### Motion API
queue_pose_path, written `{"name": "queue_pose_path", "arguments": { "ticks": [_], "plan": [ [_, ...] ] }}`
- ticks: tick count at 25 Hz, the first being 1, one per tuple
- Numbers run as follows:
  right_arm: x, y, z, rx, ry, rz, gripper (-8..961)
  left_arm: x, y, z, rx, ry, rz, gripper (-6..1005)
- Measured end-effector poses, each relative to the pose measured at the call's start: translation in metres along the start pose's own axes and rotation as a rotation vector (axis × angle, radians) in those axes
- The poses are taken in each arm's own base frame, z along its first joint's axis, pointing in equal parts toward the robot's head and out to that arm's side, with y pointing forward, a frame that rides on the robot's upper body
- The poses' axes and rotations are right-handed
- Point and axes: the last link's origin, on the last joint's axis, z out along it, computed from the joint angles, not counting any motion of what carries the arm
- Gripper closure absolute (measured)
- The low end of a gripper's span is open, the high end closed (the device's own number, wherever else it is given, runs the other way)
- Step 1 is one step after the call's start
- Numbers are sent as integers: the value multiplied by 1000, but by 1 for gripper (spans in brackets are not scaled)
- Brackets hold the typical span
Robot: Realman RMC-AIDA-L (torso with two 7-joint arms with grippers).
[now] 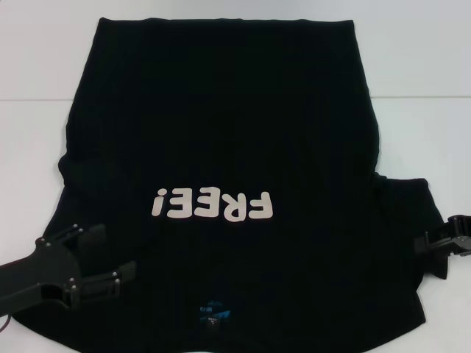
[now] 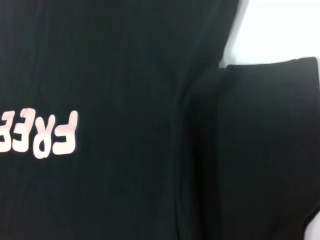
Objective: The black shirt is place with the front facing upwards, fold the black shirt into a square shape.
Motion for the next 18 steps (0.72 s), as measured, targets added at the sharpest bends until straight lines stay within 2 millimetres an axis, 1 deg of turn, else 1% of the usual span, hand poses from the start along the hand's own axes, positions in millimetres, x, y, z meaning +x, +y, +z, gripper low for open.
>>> {"name": "queue_pose_path", "arguments": {
  "ticks": [5,13,18],
  "plan": [
    [1,-1,0,9,8,-3,450,0,0,0,0,0,0,63],
    [1,-3,-5,10,13,-2,446,0,0,0,1,0,0,63],
    [-4,0,-15,12,4,-22,345,1,-1,1,-1,2,2,64]
  ]
}}
